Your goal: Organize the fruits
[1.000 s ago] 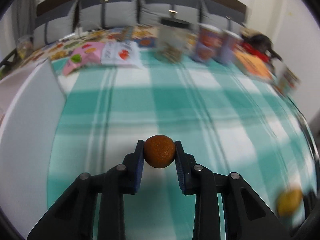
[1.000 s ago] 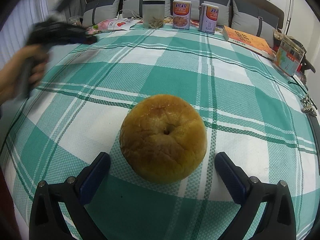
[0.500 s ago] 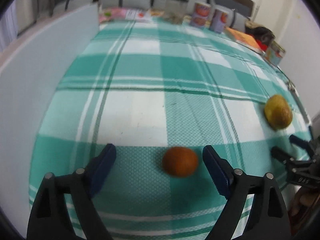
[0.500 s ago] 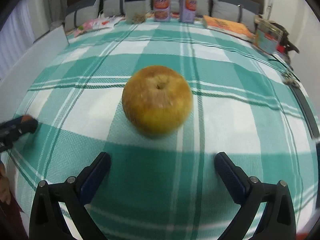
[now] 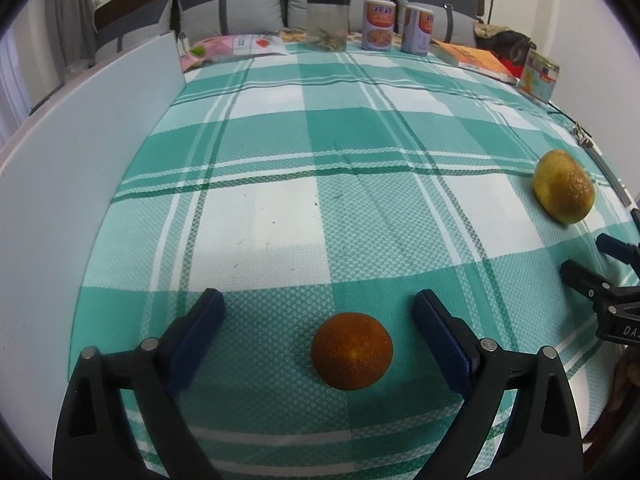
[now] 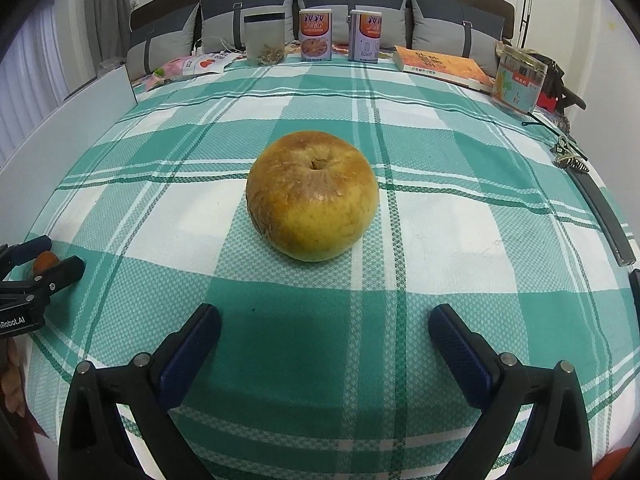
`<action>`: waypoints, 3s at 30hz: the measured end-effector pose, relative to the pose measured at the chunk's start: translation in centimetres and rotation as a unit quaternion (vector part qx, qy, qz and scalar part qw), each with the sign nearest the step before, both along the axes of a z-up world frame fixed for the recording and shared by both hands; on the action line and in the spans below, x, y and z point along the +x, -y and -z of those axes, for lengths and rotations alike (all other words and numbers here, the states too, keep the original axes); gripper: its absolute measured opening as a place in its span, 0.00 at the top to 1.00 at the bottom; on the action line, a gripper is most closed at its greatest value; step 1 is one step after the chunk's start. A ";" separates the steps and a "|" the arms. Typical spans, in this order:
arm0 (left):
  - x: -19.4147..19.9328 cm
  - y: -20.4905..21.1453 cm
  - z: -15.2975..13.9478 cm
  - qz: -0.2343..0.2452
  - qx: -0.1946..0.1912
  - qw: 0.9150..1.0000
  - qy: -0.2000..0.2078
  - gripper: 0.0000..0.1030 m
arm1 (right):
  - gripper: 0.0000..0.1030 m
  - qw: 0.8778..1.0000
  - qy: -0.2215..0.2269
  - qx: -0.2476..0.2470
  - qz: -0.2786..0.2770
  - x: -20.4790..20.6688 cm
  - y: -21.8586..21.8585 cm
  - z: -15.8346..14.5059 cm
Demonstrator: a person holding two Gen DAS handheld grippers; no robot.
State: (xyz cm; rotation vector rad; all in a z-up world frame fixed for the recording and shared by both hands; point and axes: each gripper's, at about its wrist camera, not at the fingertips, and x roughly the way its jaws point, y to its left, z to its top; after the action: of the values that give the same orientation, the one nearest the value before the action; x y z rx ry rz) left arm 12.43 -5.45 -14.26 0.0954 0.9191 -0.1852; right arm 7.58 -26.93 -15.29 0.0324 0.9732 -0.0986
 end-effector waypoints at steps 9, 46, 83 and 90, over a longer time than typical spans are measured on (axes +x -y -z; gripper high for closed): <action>0.1 0.0 0.0 0.000 0.000 1.000 0.000 0.06 | 0.00 1.000 0.000 0.000 0.000 0.0 0.0 0.0; -1.7 -1.6 -3.1 0.100 -0.057 0.991 -0.063 0.08 | 0.00 1.000 -0.001 0.006 -0.004 0.4 0.0 0.0; 1.6 -26.3 -16.8 -0.128 -0.122 0.984 -0.030 0.72 | 0.36 0.919 -0.054 0.197 -0.336 17.0 -28.9 -19.3; 5.9 -29.8 -7.3 -0.188 -0.087 0.966 -0.157 0.72 | 0.36 0.902 -0.136 0.041 -0.407 21.1 -42.3 -11.5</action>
State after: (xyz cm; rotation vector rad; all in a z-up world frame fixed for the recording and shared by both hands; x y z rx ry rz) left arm 18.31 24.32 -6.93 -0.2773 1.2131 0.0760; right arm 28.73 15.38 -3.83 -0.3195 1.2012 0.7288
